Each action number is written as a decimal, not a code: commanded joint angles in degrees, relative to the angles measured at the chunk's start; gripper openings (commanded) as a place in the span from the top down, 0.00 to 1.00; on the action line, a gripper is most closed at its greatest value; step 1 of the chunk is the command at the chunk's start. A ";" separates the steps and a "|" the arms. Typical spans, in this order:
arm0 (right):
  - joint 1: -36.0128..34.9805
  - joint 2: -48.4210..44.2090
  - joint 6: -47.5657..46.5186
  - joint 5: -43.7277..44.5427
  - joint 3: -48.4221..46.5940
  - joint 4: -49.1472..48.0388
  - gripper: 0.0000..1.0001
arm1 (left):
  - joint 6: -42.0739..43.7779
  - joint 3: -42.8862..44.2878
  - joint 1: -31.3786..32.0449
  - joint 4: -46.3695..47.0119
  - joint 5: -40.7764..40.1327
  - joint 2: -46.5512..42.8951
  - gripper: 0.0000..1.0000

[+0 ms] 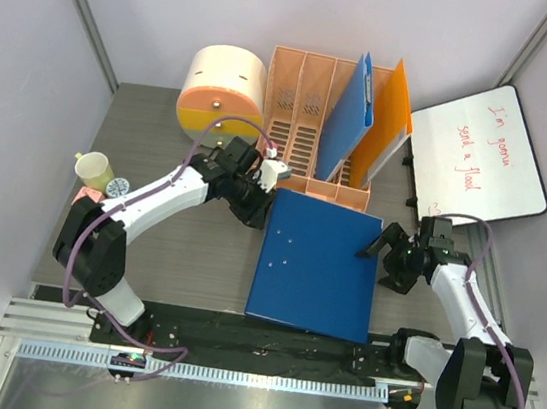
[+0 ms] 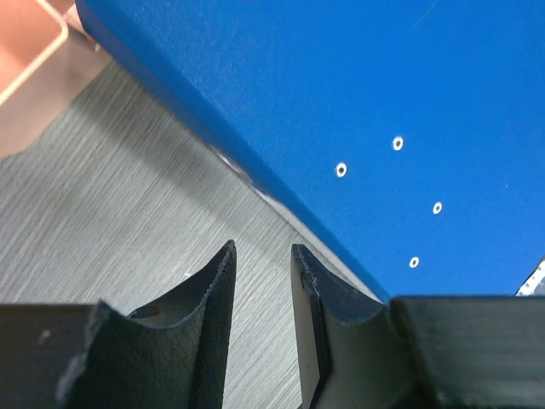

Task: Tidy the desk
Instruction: Pick up the folder from the center of the board.

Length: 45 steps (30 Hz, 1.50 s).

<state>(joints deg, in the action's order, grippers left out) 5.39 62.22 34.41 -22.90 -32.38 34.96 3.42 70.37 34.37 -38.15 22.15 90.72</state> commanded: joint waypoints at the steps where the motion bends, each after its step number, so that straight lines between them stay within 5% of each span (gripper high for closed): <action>1: -4.15 -2.89 3.64 14.44 -1.63 3.18 0.00 | -0.52 4.07 0.87 0.36 1.40 2.35 0.67; 12: -10.47 -1.57 13.05 13.40 11.10 -10.15 0.00 | -0.70 10.31 7.29 -0.78 -1.05 7.45 0.67; 22: -14.00 2.11 11.21 12.70 8.13 -7.81 0.00 | 1.32 11.55 9.13 -1.75 -5.71 13.69 0.68; 29: -16.01 8.27 11.11 -0.02 9.61 -12.28 0.00 | 5.70 5.84 9.05 -2.36 -7.03 13.00 0.69; 45: -22.44 -10.44 26.06 -5.41 25.87 -23.64 0.00 | 7.65 -0.85 8.26 -3.60 -6.86 11.06 0.71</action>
<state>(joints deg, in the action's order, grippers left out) -15.07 53.84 56.45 -30.00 -12.43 5.91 10.85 73.41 42.72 -35.40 17.15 96.03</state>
